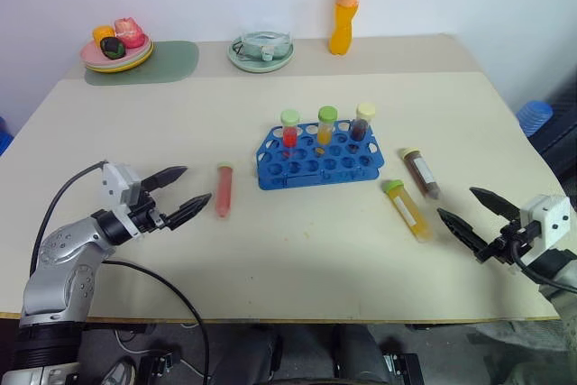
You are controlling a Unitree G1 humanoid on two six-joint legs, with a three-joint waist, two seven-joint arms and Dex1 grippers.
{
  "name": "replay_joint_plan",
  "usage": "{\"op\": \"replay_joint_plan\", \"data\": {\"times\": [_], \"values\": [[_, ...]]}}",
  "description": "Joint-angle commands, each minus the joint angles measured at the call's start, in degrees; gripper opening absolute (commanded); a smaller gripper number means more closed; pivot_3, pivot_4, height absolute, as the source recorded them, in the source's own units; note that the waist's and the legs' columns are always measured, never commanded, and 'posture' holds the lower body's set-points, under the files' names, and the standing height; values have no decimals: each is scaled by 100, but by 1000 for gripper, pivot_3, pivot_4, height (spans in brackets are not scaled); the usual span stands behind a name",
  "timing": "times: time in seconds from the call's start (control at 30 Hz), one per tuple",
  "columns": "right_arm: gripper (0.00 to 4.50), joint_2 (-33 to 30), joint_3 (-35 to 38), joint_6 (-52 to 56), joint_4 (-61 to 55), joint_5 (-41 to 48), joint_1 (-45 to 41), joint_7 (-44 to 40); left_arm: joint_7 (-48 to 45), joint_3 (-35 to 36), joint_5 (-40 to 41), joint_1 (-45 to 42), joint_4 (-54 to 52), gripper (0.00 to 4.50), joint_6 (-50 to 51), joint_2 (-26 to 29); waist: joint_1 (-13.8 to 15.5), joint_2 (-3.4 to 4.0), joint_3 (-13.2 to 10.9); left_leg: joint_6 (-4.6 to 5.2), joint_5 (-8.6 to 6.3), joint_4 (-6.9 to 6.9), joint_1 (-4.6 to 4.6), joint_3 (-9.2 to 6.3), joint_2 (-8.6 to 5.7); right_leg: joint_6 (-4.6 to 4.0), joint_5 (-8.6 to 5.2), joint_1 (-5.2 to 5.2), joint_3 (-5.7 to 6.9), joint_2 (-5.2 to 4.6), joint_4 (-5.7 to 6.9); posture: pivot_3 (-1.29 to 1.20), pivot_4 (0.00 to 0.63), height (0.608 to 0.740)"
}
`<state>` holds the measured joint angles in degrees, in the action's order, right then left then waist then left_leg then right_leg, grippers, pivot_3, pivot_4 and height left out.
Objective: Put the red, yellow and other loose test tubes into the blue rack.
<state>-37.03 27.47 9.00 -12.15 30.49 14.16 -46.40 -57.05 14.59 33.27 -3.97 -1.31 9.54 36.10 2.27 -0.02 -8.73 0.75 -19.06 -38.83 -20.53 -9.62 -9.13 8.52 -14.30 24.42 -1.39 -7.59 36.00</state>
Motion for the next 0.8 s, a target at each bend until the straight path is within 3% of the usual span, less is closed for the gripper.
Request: {"op": "replay_joint_plan", "data": {"times": [0.03, 0.53, 0.7, 0.8], "values": [[4145, -49, 144, 101, -419, 115, 28, 81, -75, 96, 3, 16, -139, 4456, 37, 140, 1, 1, -1, 0, 0, 0, 0, 0, 0, 0, 0, 1, 0, 0, 0, 0, 150, 740], [4145, -80, -112, 1248, -1530, 1, -453, 1128, -151, -109, -59, -312, -51, 4456, 32, -111, 5, 2, -4, 0, 0, 1, -2, 0, 0, 0, 0, 1, 0, -1, -3, 0, 150, 740], [4145, -431, -395, 2557, -1851, -176, -1122, 1952, -161, -253, -128, -467, -54, 4456, -7, -195, 6, 3, -5, 0, 0, 1, -5, 0, 0, 0, 0, 4, 0, -2, -3, 0, 150, 740], [4145, -1016, -452, 4744, -1582, 562, -2141, 2234, -211, -362, -179, -564, -67, 4456, -28, -263, -14, 15, -14, -1, 0, 8, -5, 0, 3, -1, -1, 5, 0, -2, -8, 0, 150, 740]]}}
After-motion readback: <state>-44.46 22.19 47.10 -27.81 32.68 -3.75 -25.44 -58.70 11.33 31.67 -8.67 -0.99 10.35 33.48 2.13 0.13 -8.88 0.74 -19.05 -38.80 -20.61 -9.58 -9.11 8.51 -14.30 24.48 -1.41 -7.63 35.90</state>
